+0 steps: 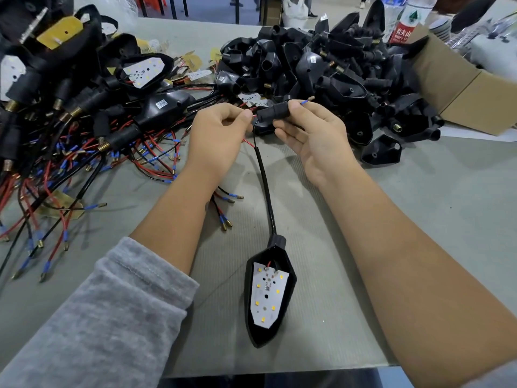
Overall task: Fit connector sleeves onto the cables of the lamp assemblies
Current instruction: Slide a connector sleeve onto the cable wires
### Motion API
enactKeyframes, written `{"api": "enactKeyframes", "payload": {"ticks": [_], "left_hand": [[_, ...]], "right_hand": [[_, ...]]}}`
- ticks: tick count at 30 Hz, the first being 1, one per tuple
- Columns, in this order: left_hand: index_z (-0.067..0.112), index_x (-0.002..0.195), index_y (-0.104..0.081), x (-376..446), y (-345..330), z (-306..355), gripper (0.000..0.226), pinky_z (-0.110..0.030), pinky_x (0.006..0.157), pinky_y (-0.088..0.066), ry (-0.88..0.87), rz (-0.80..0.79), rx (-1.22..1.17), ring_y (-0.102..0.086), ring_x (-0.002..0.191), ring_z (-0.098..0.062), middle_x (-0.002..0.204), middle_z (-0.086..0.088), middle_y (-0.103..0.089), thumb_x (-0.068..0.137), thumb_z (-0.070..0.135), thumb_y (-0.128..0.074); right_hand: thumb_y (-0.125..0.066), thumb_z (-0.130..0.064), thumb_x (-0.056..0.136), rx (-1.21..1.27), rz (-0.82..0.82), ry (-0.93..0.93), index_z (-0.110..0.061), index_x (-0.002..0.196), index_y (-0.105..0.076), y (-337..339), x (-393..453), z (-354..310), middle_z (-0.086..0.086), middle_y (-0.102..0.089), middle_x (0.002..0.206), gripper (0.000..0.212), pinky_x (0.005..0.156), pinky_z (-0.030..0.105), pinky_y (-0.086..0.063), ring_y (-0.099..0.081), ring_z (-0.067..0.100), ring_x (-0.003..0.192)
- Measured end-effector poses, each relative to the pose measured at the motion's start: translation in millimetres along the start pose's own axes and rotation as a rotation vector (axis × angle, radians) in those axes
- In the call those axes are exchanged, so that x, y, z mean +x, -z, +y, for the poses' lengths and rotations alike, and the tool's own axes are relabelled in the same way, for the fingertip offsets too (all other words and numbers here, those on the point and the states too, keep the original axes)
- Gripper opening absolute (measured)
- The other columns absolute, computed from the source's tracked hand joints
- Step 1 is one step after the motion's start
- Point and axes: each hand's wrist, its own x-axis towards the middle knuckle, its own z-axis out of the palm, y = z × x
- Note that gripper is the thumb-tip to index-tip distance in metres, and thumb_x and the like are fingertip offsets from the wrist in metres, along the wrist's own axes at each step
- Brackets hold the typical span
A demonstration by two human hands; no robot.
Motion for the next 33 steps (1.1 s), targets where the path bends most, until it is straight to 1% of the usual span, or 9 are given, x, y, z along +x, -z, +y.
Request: {"api": "enactKeyframes", "payload": {"ticks": [9, 12, 16, 21, 24, 27, 30, 31, 33], "left_hand": [[0.028, 0.073, -0.065, 2.3, -1.0, -2.9, 0.022, -0.032, 0.071, -0.053, 0.001, 0.067, -0.024, -0.056, 0.060, -0.005, 0.066, 0.009, -0.064, 0.094, 0.023, -0.061], [0.028, 0.076, -0.066, 2.0, -0.4, -2.8, 0.019, -0.028, 0.068, -0.052, -0.002, 0.065, -0.032, -0.057, 0.058, -0.002, 0.064, 0.012, -0.063, 0.094, 0.022, -0.062], [0.029, 0.079, -0.068, 1.2, 0.6, -1.5, 0.016, -0.036, 0.078, -0.056, -0.016, 0.077, -0.058, -0.057, 0.065, -0.006, 0.071, 0.009, -0.066, 0.092, 0.022, -0.063], [0.028, 0.094, -0.072, 0.4, 3.1, -1.1, 0.012, -0.015, 0.071, -0.047, 0.003, 0.035, -0.144, -0.057, 0.063, 0.012, 0.064, 0.025, -0.065, 0.094, 0.020, -0.063], [0.028, 0.101, -0.071, -2.2, 2.9, 1.5, 0.016, -0.010, 0.069, -0.044, -0.035, -0.028, -0.122, -0.056, 0.063, 0.014, 0.060, 0.027, -0.063, 0.095, 0.016, -0.061], [0.031, 0.098, -0.071, -4.2, 3.7, 4.2, 0.020, -0.013, 0.066, -0.045, -0.038, -0.071, -0.111, -0.053, 0.059, 0.006, 0.060, 0.020, -0.063, 0.096, 0.016, -0.058], [0.031, 0.096, -0.070, -3.8, 4.0, 4.9, 0.019, -0.022, 0.065, -0.052, 0.003, -0.071, -0.105, -0.057, 0.069, -0.004, 0.084, -0.005, -0.070, 0.097, 0.018, -0.055], [0.027, 0.098, -0.068, -2.9, 3.7, 4.9, 0.015, -0.020, 0.063, -0.053, 0.022, -0.051, -0.113, -0.059, 0.070, -0.002, 0.088, -0.005, -0.070, 0.097, 0.018, -0.056], [0.023, 0.091, -0.064, -1.7, 3.5, 4.6, 0.009, -0.019, 0.061, -0.052, 0.056, -0.010, -0.149, -0.059, 0.063, 0.001, 0.080, 0.002, -0.066, 0.095, 0.017, -0.060]], "right_hand": [[-0.057, -0.007, 0.095, -0.042, -0.098, -0.025, -0.007, 0.100, -0.065, -0.8, -0.8, 0.8, 0.007, -0.069, 0.082, 0.009, 0.075, 0.029, -0.059, -0.067, 0.017, 0.072], [-0.061, 0.005, 0.089, 0.004, -0.131, -0.025, -0.005, 0.095, -0.064, -3.2, -1.1, 3.2, 0.010, -0.066, 0.084, 0.012, 0.068, 0.023, -0.058, -0.064, 0.018, 0.071], [-0.061, 0.012, 0.086, 0.092, -0.079, -0.034, -0.002, 0.087, -0.065, -4.3, 2.0, 5.8, 0.008, -0.068, 0.079, 0.015, 0.068, 0.019, -0.057, -0.067, 0.016, 0.068], [-0.063, 0.010, 0.086, 0.146, -0.050, -0.063, 0.001, 0.088, -0.064, -2.7, 4.6, 6.7, 0.013, -0.069, 0.081, 0.009, 0.064, 0.017, -0.056, -0.069, 0.016, 0.067], [-0.062, 0.009, 0.086, 0.113, -0.071, -0.053, 0.000, 0.086, -0.063, -2.9, 4.4, 7.8, 0.012, -0.068, 0.081, 0.009, 0.064, 0.017, -0.056, -0.068, 0.015, 0.065], [-0.063, 0.009, 0.086, 0.097, -0.082, -0.049, 0.000, 0.086, -0.064, -2.5, 4.3, 7.8, 0.012, -0.069, 0.082, 0.010, 0.064, 0.017, -0.056, -0.068, 0.015, 0.066], [-0.063, 0.010, 0.086, 0.089, -0.092, -0.047, -0.001, 0.087, -0.064, -2.9, 3.4, 7.1, 0.012, -0.068, 0.083, 0.011, 0.065, 0.018, -0.056, -0.068, 0.015, 0.066], [-0.063, 0.010, 0.086, 0.088, -0.090, -0.045, -0.002, 0.087, -0.064, -3.4, 3.1, 6.9, 0.012, -0.068, 0.082, 0.012, 0.064, 0.018, -0.056, -0.068, 0.015, 0.066], [-0.062, 0.010, 0.086, 0.093, -0.087, -0.040, -0.003, 0.086, -0.065, -3.9, 2.5, 6.3, 0.011, -0.067, 0.083, 0.014, 0.064, 0.018, -0.055, -0.067, 0.014, 0.066]]}}
